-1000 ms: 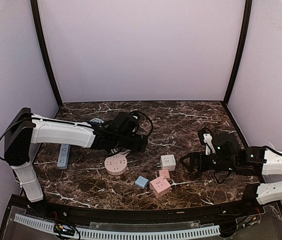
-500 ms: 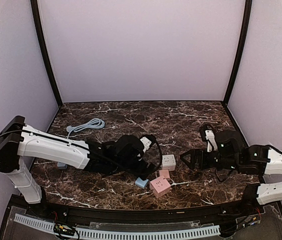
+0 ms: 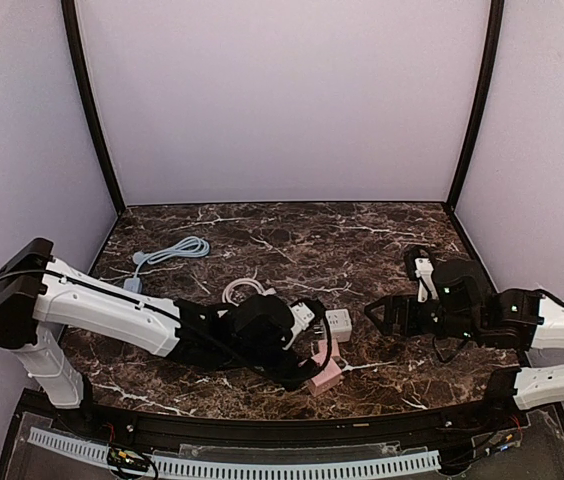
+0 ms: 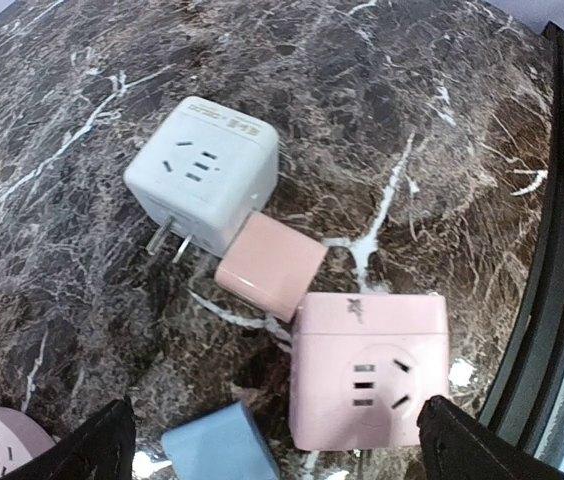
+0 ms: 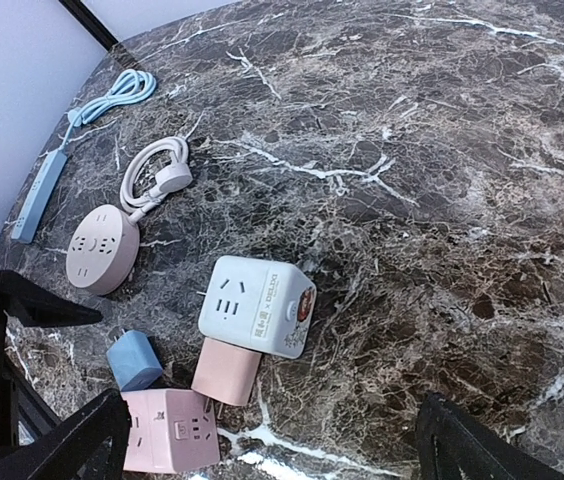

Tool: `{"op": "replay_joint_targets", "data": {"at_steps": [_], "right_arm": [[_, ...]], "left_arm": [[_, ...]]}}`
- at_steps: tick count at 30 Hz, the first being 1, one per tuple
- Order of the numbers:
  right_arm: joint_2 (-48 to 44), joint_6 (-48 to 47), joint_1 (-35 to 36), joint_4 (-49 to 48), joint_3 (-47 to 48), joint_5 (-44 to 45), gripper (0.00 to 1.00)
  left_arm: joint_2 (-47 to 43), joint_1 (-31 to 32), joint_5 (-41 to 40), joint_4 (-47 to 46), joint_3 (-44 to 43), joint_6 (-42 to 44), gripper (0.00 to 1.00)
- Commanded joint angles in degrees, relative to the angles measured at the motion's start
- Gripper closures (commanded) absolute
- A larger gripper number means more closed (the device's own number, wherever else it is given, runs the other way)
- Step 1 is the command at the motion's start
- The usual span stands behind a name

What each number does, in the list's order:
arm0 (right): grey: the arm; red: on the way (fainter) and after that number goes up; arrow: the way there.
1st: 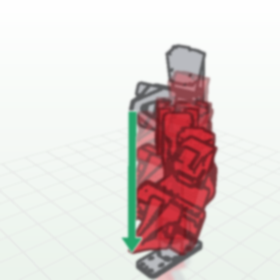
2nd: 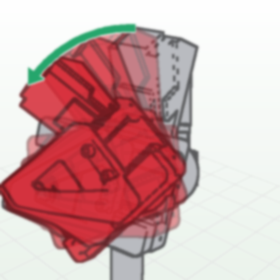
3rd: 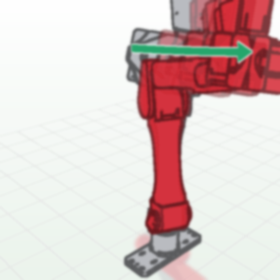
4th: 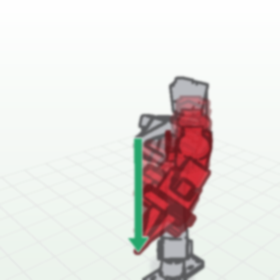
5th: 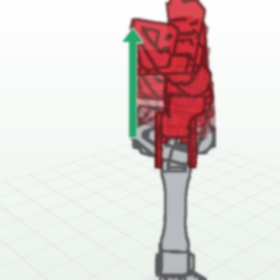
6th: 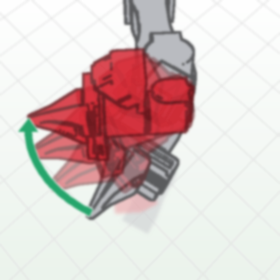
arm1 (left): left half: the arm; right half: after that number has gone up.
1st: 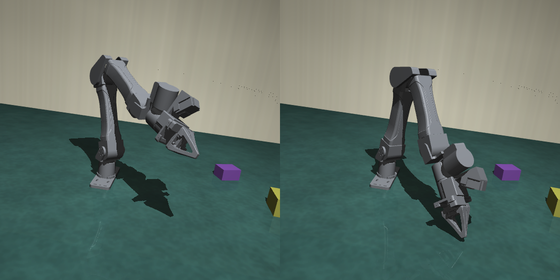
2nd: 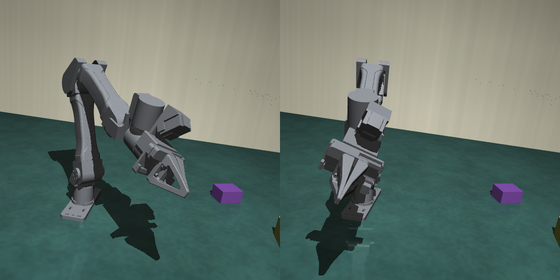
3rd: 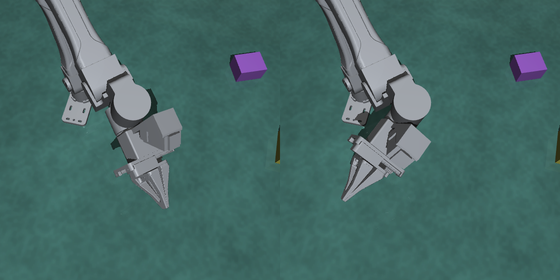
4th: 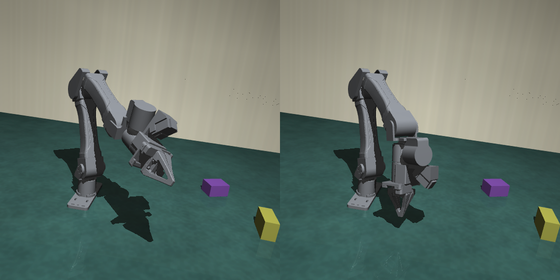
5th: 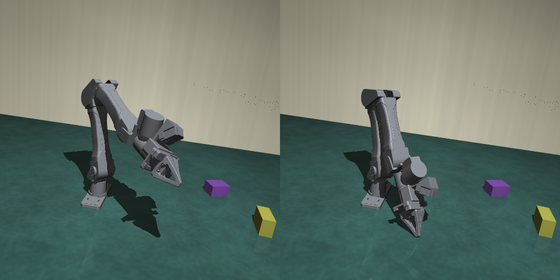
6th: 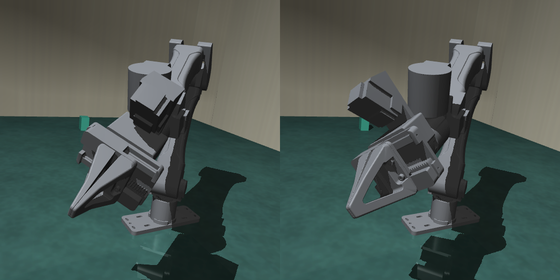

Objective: Insert the plug

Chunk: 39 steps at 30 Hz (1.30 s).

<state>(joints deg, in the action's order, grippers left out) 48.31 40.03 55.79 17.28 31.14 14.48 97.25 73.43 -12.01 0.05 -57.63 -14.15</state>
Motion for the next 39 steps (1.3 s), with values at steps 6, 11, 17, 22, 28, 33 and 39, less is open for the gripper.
{"op": "replay_joint_targets", "data": {"at_steps": [6,11,17,22,28,33,39], "right_arm": [[0.07,0.84,0.55,1.22,1.19,1.25,0.01],[-0.59,0.68,0.55,1.21,0.84,1.03,0.01],[-1.11,0.51,0.55,1.25,0.41,0.73,0.01],[-1.46,0.50,0.55,1.24,0.08,0.64,0.01],[-1.77,0.53,0.50,1.22,-0.28,0.55,0.01],[-2.02,0.45,0.55,1.44,-0.43,0.42,0.01],[-2.06,-0.10,0.55,1.70,-0.06,0.39,0.01]], "left_arm": [[4.79,3.34,1.16,4.85,-4.29,-0.28,0.01],[7.22,3.77,0.02,7.30,-6.59,-0.43,0.01],[9.08,3.83,0.01,8.87,-8.50,-0.54,0.03],[9.81,3.83,0.01,9.20,-9.04,0.00,0.07],[11.10,3.78,0.65,8.57,-10.03,0.88,0.17],[11.55,3.83,-0.02,8.39,-10.68,1.54,0.40],[10.68,3.83,1.21,6.79,-9.74,3.13,0.54]]}}
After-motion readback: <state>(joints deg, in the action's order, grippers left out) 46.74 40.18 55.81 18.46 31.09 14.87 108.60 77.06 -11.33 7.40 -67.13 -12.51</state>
